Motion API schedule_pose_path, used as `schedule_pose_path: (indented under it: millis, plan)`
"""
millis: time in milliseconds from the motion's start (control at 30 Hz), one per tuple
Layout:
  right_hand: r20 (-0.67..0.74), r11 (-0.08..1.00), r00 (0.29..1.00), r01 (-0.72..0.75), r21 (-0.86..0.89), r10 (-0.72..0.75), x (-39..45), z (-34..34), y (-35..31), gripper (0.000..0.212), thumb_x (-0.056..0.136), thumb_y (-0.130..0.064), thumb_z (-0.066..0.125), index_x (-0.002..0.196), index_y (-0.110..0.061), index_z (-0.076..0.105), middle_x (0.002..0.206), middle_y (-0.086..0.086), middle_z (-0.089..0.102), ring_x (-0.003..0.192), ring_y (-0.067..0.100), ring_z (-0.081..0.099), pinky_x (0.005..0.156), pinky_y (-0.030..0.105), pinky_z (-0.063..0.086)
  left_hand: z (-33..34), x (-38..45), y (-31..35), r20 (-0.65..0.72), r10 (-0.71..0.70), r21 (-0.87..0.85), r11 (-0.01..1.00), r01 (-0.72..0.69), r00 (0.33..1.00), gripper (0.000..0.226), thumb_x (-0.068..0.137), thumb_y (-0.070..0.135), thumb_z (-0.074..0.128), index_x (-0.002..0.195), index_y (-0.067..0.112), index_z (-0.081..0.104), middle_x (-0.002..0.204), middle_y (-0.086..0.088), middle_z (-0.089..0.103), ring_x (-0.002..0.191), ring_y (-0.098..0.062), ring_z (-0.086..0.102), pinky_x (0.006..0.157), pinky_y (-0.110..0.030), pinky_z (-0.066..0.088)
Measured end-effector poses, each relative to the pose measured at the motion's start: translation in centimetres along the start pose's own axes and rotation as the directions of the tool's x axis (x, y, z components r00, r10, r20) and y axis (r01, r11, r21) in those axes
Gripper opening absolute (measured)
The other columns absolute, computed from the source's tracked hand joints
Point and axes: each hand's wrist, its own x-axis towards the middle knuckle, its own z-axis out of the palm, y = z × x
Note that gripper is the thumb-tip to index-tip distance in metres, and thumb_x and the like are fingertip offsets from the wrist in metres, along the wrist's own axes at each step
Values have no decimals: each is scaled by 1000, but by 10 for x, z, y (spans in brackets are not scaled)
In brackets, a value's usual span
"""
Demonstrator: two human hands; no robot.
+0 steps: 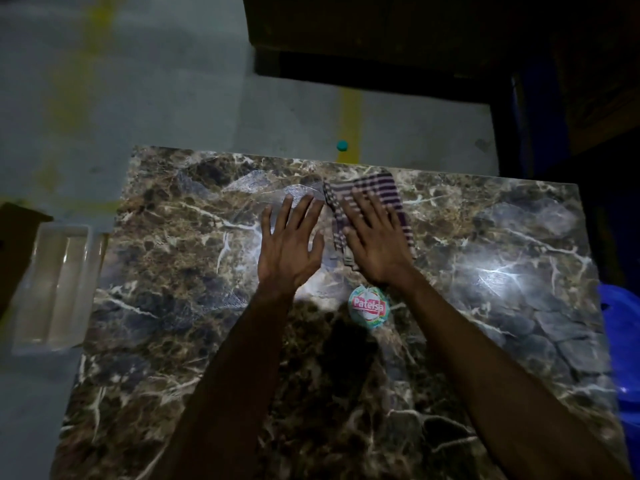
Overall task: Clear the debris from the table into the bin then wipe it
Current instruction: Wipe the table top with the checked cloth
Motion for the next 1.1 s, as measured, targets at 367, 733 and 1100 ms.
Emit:
schedule_pose_path:
  millis: [367, 733, 1100]
  plan:
    - [-4, 990, 991, -133, 54, 134, 42, -15, 28, 61, 106, -48, 18, 165, -32, 18, 173, 1, 16, 159, 28, 12, 126, 55, 14, 17, 15, 77, -46, -364, -57, 931, 362, 930, 52, 102, 43, 45, 147, 18, 49, 161, -10, 39, 154, -38, 25, 121, -68, 17]
    - [-10, 991, 992, -126, 37, 127, 3, -22, 106, 58, 109, -48, 20, 165, -34, 11, 174, -2, 7, 160, 26, 5, 127, 52, 8, 25, 12, 83, -43, -141, -27, 990, 139, 989, 55, 107, 44, 36, 160, 35, 31, 168, 8, 28, 157, -17, 18, 127, -52, 11]
    - [10, 997, 997, 75, 21, -76, -42, -8, 87, 57, 110, -46, 22, 165, -36, 13, 173, -3, 11, 161, 23, 4, 128, 47, 5, 25, 13, 83, -72, -122, -1, 992, 123, 990, 55, 107, 47, 32, 161, 35, 30, 168, 9, 28, 156, -18, 20, 125, -54, 15]
